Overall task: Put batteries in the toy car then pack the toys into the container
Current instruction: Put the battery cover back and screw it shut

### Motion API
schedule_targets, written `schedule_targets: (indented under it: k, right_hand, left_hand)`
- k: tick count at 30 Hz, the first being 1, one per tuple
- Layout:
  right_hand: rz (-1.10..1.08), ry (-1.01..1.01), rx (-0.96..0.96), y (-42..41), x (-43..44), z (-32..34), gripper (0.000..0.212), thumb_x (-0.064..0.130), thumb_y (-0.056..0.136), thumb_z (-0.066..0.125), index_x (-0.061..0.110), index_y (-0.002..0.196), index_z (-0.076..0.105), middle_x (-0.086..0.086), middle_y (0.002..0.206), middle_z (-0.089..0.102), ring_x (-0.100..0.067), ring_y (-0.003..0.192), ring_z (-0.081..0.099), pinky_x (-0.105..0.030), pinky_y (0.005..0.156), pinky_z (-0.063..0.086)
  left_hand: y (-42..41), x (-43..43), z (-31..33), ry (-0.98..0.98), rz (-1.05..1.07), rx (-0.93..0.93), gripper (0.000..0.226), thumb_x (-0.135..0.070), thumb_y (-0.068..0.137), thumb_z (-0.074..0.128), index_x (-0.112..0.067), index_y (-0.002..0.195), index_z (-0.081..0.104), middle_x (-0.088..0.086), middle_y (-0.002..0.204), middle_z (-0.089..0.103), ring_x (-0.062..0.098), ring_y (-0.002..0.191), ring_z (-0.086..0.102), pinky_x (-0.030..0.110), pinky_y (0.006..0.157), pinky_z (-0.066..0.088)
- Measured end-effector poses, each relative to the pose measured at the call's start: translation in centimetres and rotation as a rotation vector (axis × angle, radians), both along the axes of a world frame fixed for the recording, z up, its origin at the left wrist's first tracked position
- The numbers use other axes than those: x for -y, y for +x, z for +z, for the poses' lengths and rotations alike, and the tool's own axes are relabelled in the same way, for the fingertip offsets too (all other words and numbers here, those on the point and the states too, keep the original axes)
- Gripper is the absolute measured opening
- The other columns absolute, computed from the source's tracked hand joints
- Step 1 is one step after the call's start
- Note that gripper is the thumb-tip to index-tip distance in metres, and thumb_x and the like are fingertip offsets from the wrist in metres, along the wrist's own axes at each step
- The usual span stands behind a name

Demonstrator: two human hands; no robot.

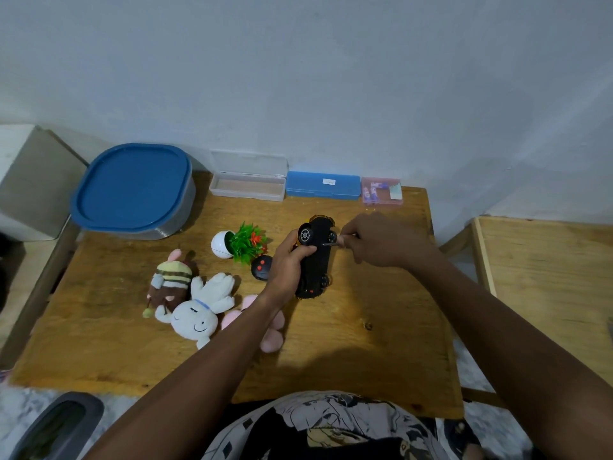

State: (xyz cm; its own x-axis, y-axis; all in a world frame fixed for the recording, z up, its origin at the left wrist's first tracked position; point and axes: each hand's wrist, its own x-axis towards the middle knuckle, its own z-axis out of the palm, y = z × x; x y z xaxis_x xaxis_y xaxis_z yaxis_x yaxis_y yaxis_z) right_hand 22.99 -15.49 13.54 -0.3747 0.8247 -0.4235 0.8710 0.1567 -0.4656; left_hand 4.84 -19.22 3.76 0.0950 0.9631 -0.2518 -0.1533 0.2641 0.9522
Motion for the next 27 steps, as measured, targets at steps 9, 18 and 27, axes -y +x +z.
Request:
schedule_targets:
  k: [9, 18, 27]
  right_hand:
    - [-0.01, 0.186, -0.11, 0.9, 0.1, -0.2, 0.01, 0.02, 0.089, 0.069, 0.027, 0.094, 0.065, 0.012, 0.085, 0.059, -0.001, 0.077, 0.056, -0.014, 0.062, 0.037]
    - [0.046, 0.124, -0.013, 0.3, 0.4, 0.2, 0.025, 0.032, 0.102, 0.049, 0.018, 0.098, 0.07, 0.012, 0.067, 0.051, -0.003, 0.06, 0.048, -0.022, 0.054, 0.031]
    - [0.028, 0.286, -0.045, 0.3, 0.9, -0.6, 0.01, 0.027, 0.094, 0.062, 0.029, 0.103, 0.067, 0.009, 0.091, 0.066, -0.008, 0.084, 0.061, -0.017, 0.066, 0.043]
  left_hand:
    - [-0.3, -0.6, 0.4, -0.003, 0.027, 0.025, 0.04, -0.018, 0.088, 0.055, -0.008, 0.127, 0.06, 0.016, 0.11, 0.068, 0.025, 0.096, 0.068, 0.043, 0.077, 0.057]
    - [-0.3, -0.6, 0.2, 0.019, -0.007, -0.038, 0.036, -0.016, 0.091, 0.054, -0.013, 0.126, 0.062, 0.012, 0.11, 0.07, 0.025, 0.098, 0.069, 0.041, 0.078, 0.058]
    - [-0.8, -0.4, 1.1, 0.038, 0.031, -0.035, 0.031, -0.012, 0.092, 0.053, -0.011, 0.121, 0.063, 0.004, 0.1, 0.071, 0.015, 0.089, 0.07, 0.03, 0.071, 0.058]
